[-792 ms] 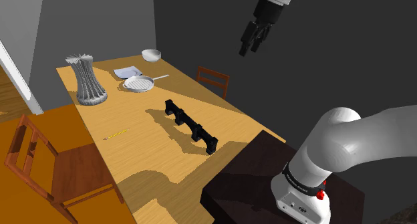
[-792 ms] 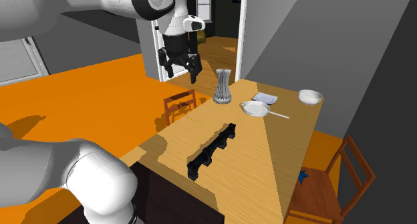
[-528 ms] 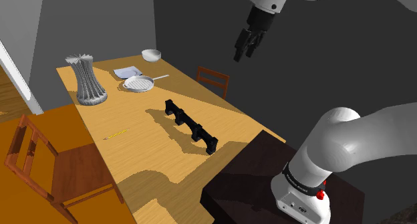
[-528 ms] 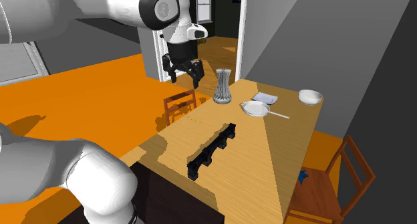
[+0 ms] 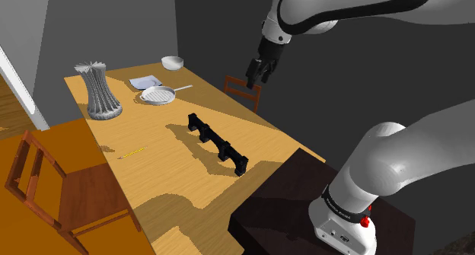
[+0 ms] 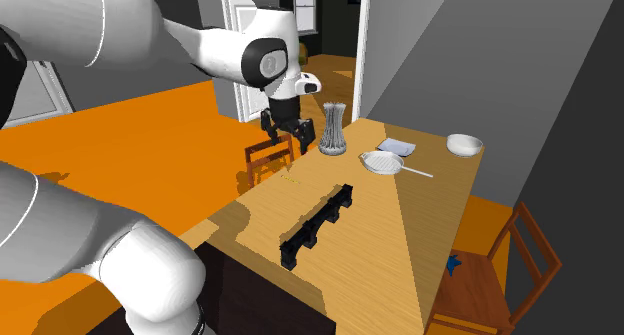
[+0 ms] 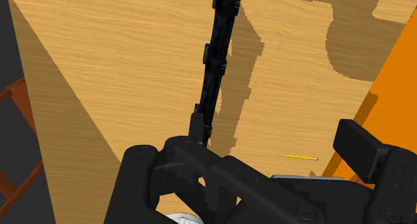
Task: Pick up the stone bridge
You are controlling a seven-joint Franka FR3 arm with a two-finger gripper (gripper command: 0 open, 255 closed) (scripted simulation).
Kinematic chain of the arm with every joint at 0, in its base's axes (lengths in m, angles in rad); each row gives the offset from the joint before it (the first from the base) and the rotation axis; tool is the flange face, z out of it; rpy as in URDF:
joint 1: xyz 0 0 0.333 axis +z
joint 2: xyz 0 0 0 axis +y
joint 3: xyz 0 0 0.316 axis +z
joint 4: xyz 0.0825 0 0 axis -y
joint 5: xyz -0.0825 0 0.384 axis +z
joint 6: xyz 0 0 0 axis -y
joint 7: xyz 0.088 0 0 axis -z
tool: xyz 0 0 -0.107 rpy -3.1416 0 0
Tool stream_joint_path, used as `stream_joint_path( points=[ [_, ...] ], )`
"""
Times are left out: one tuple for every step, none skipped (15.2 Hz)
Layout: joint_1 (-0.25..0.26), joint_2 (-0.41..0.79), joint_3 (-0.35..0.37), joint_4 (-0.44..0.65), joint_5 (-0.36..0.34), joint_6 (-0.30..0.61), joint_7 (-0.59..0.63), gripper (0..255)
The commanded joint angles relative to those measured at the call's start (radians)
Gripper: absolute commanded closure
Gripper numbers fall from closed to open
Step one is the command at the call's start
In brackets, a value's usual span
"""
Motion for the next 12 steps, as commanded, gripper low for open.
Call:
stream_joint_path(
  points=[
    [0.000, 0.066, 0.002, -0.009, 0.002, 0.072, 0.004, 0],
    [0.000, 0.098, 0.004, -0.012, 0.003, 0.104, 0.007, 0],
    [0.000, 0.131, 0.006, -0.013, 0.004, 0.135, 0.010, 0],
    [0.001, 0.165, 0.008, -0.013, 0.005, 0.167, 0.013, 0],
    [0.001, 0.200, 0.010, -0.011, 0.006, 0.197, 0.015, 0],
    [0.001, 0.236, 0.011, -0.008, 0.007, 0.228, 0.018, 0],
    [0.001, 0.273, 0.013, -0.004, 0.008, 0.257, 0.021, 0],
    [0.002, 0.310, 0.014, 0.002, 0.009, 0.286, 0.024, 0],
    [0.002, 0.347, 0.015, 0.009, 0.009, 0.314, 0.027, 0],
    [0.002, 0.386, 0.017, 0.018, 0.010, 0.341, 0.030, 0],
    [0.002, 0.424, 0.018, 0.028, 0.010, 0.367, 0.033, 0],
    [0.003, 0.463, 0.019, 0.039, 0.011, 0.392, 0.036, 0]
  ],
)
